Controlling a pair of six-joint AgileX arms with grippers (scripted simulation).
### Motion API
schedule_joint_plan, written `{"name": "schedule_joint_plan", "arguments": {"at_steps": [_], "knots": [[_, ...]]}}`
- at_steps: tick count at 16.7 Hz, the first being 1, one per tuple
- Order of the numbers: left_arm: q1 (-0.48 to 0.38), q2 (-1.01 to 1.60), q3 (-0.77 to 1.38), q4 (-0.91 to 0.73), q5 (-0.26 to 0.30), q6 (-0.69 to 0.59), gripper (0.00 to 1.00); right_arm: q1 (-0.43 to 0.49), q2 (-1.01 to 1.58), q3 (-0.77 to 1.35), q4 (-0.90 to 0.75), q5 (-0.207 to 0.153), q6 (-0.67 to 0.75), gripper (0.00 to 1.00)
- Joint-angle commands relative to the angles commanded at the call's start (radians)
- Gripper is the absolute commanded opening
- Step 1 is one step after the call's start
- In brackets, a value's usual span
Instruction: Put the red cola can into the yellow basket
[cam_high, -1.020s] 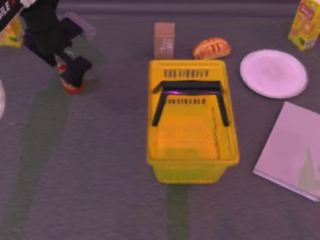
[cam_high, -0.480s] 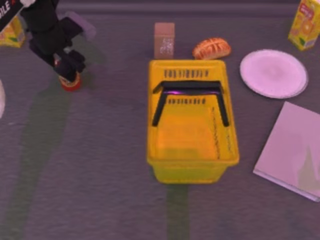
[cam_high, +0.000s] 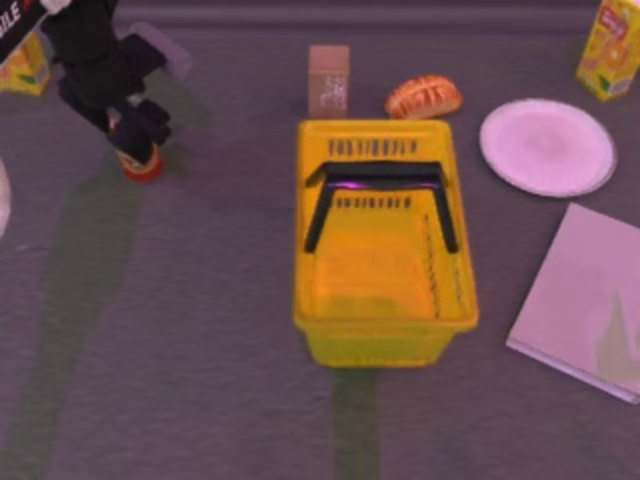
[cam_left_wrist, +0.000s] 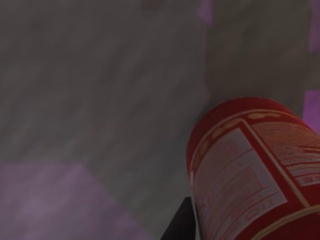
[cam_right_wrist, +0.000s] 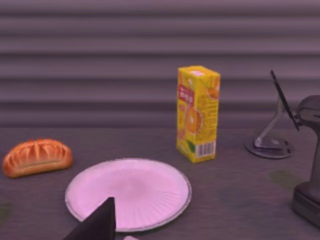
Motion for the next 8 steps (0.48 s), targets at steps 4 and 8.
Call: {"name": "schedule_joint_plan", "arguments": {"at_steps": [4, 8], "knots": [[0.0, 0.0, 0.0, 0.0, 0.0, 0.0, 0.0, 0.0, 0.0, 0.0, 0.0, 0.0, 0.0, 1.0], [0.0, -0.005, -0.016, 0.03, 0.02, -0.009, 0.0, 0.0, 0.0, 0.0, 0.0, 0.0, 0.0, 1.0]]}}
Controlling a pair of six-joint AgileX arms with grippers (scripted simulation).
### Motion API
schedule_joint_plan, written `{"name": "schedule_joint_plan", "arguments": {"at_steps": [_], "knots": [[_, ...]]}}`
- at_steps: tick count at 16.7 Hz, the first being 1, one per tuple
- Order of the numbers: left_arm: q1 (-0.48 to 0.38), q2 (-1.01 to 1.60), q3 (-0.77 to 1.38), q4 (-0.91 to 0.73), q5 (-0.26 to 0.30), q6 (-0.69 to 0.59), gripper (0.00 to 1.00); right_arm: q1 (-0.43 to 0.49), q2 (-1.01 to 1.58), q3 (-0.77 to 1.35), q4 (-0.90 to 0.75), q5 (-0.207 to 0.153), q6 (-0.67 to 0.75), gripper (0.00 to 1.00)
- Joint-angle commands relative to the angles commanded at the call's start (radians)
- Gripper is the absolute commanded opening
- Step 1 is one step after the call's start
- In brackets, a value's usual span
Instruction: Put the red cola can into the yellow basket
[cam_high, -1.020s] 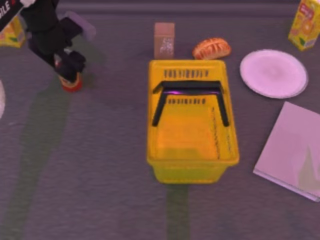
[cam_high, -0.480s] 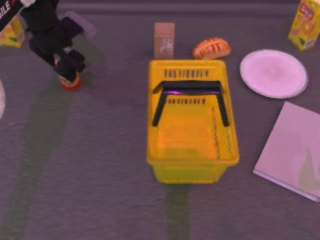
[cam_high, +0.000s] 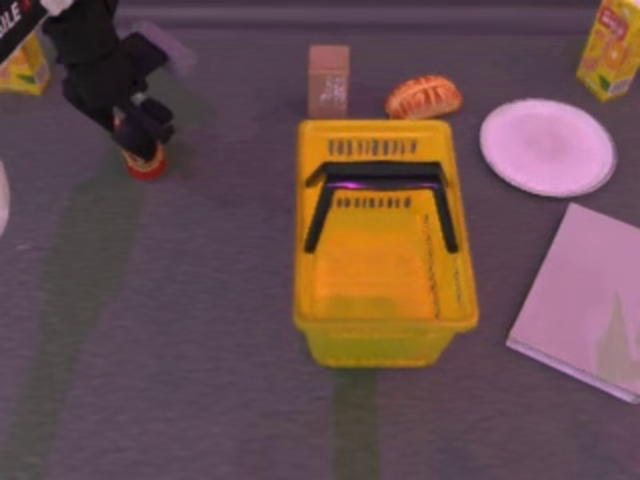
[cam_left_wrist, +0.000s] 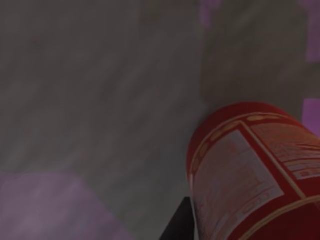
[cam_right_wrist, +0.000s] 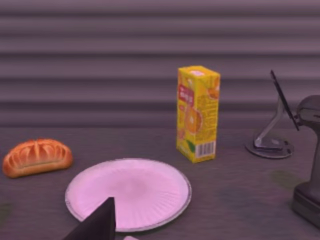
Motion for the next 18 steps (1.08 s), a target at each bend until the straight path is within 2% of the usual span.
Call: {"name": "schedule_joint_plan", "arguments": {"at_steps": [3, 6, 9, 18], "knots": [[-0.013, -0.021, -0.063, 0.12, 0.081, -0.042, 0.0, 0.0, 0.0, 0.0, 0.0, 0.0, 0.0, 1.0], [-0.033, -0.062, -0.165, 0.322, 0.209, -0.11, 0.0, 0.0, 0.0, 0.0, 0.0, 0.0, 0.0, 1.0], [-0.058, -0.124, -0.293, 0.59, 0.37, -0.195, 0.0, 0.0, 0.0, 0.0, 0.0, 0.0, 0.0, 1.0], [-0.142, -0.369, -0.738, 1.515, 0.911, -0.478, 0.0, 0.0, 0.0, 0.0, 0.0, 0.0, 0.0, 1.0]]}}
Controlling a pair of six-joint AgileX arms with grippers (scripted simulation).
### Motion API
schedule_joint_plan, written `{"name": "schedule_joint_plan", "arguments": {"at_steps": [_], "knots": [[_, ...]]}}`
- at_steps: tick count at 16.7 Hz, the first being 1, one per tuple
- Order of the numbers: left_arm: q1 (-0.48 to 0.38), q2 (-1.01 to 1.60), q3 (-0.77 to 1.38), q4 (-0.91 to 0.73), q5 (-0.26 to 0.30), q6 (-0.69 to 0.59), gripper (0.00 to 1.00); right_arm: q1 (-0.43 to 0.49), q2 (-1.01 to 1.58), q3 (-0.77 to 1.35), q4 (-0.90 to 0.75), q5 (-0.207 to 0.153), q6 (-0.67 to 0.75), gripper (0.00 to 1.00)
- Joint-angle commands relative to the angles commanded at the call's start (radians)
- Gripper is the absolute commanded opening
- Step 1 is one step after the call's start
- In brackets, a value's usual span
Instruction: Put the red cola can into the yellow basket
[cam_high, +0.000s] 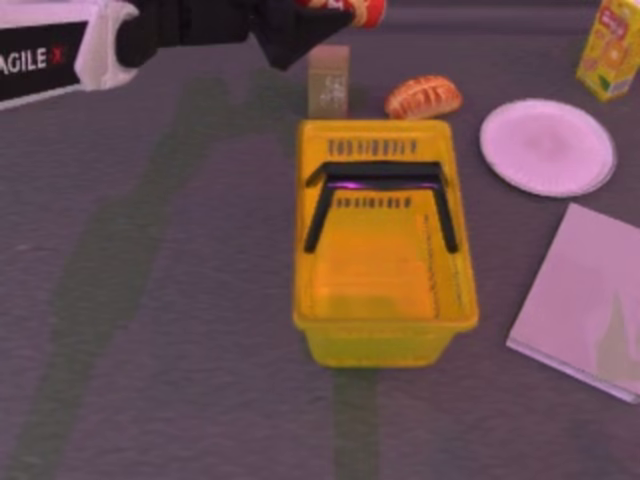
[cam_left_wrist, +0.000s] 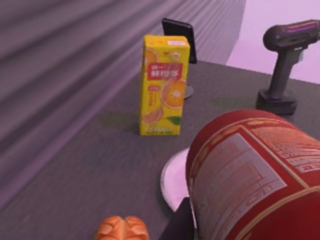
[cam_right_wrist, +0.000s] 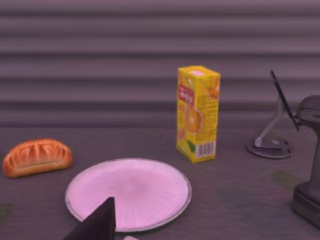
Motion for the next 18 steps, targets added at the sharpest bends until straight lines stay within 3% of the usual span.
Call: {"name": "schedule_joint_plan", "arguments": {"at_steps": [4, 7, 14, 18], "knots": [[-0.028, -0.084, -0.173, 0.293, 0.185, -0.108, 0.0, 0.0, 0.0, 0.0, 0.0, 0.0, 0.0, 1.0], [-0.04, -0.122, -0.249, 0.4, 0.263, -0.155, 0.0, 0.0, 0.0, 0.0, 0.0, 0.0, 0.0, 1.0], [-0.037, -0.122, -0.261, 0.421, 0.276, -0.162, 0.0, 0.0, 0.0, 0.0, 0.0, 0.0, 0.0, 1.0], [-0.029, -0.038, -0.292, 0.537, 0.278, -0.162, 0.0, 0.0, 0.0, 0.0, 0.0, 0.0, 0.0, 1.0]]}}
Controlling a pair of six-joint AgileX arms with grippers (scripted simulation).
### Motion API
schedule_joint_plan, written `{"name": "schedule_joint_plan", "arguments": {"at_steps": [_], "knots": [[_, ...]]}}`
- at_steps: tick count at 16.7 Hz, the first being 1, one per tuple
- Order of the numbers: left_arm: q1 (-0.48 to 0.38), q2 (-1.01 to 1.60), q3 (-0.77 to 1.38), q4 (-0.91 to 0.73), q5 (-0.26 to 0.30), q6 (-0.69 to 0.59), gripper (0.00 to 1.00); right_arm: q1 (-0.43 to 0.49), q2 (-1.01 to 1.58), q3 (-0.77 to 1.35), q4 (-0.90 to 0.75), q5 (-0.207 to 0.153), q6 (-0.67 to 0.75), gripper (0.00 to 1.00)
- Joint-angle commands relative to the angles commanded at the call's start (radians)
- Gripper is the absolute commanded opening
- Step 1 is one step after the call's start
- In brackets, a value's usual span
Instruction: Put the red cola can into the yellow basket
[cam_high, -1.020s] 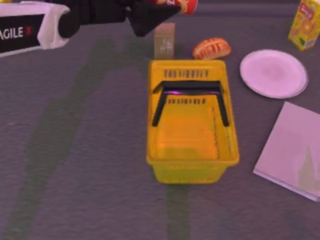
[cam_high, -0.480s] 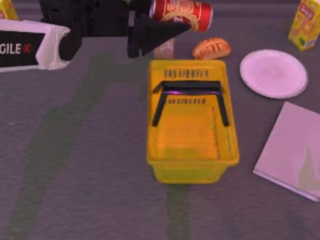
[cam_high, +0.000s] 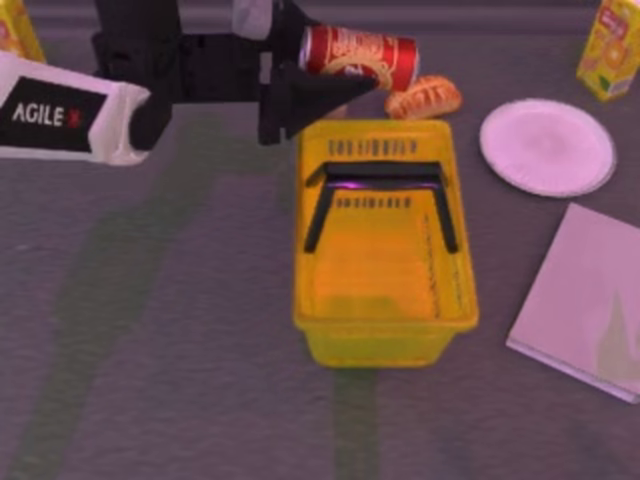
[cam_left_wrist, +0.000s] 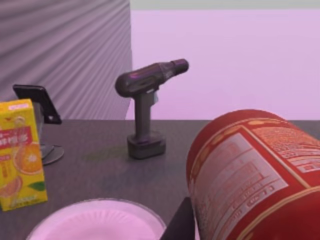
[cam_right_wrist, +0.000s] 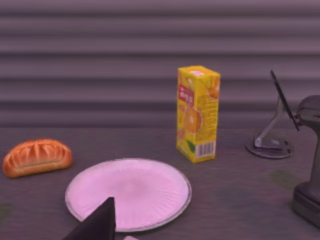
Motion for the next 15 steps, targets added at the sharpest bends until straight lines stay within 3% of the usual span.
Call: {"name": "schedule_joint_plan", "arguments": {"at_steps": [4, 9, 15], "knots": [[0.01, 0.111, -0.048, 0.174, 0.002, -0.004, 0.0, 0.0, 0.0, 0.0, 0.0, 0.0, 0.0, 1.0], [0.012, 0.136, -0.063, 0.203, 0.001, -0.007, 0.0, 0.0, 0.0, 0.0, 0.0, 0.0, 0.0, 1.0], [0.012, 0.136, -0.063, 0.203, 0.001, -0.007, 0.45, 0.0, 0.0, 0.0, 0.0, 0.0, 0.0, 1.0]]}}
